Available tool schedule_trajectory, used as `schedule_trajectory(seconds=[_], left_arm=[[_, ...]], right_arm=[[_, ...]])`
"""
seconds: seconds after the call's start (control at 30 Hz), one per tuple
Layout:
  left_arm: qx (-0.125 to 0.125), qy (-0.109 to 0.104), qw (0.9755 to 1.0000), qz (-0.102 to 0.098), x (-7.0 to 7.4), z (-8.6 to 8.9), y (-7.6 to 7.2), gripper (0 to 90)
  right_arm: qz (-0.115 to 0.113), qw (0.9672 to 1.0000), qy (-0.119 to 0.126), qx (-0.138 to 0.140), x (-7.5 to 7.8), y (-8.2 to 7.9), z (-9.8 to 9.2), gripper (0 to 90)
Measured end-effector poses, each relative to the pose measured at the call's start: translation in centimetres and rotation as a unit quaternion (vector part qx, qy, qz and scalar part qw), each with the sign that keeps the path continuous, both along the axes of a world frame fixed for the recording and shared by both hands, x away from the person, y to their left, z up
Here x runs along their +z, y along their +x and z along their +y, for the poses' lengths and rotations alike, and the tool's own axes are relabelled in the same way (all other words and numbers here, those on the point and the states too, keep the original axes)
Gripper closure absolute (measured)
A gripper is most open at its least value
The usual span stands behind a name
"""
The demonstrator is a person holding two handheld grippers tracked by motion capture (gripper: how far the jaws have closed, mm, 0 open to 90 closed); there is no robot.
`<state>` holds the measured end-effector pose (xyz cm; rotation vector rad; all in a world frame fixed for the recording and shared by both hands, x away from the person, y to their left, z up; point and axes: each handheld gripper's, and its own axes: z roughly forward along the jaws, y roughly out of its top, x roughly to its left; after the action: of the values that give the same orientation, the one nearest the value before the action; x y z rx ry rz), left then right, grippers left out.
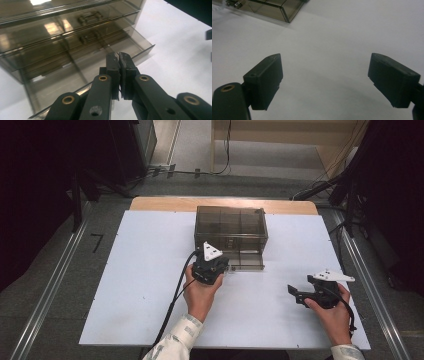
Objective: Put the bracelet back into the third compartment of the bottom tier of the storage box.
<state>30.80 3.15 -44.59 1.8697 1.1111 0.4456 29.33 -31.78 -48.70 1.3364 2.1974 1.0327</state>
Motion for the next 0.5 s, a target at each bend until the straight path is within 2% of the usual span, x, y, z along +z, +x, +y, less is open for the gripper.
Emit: schedule_trajectory(seconds=[0.17,0.4,0.5], left_arm=[[-0.005,-0.003,1.0000,-0.001,-0.1,-0.2,0.0,88.7],[-0.007,-0.010,0.9999,-0.001,0.0,-0.4,0.1,88.6],[-0.010,-0.010,0.9999,0.001,0.0,-0.6,0.0,88.6]], right_arm=[[0.000,1.0000,-0.004,0.003,-0.1,0.7,0.9,14.5],[-0.025,0.9995,0.017,0.008,0.4,0.8,2.0,26.4],[-0.023,0.9993,0.025,0.017,0.4,1.0,2.5,30.5]])
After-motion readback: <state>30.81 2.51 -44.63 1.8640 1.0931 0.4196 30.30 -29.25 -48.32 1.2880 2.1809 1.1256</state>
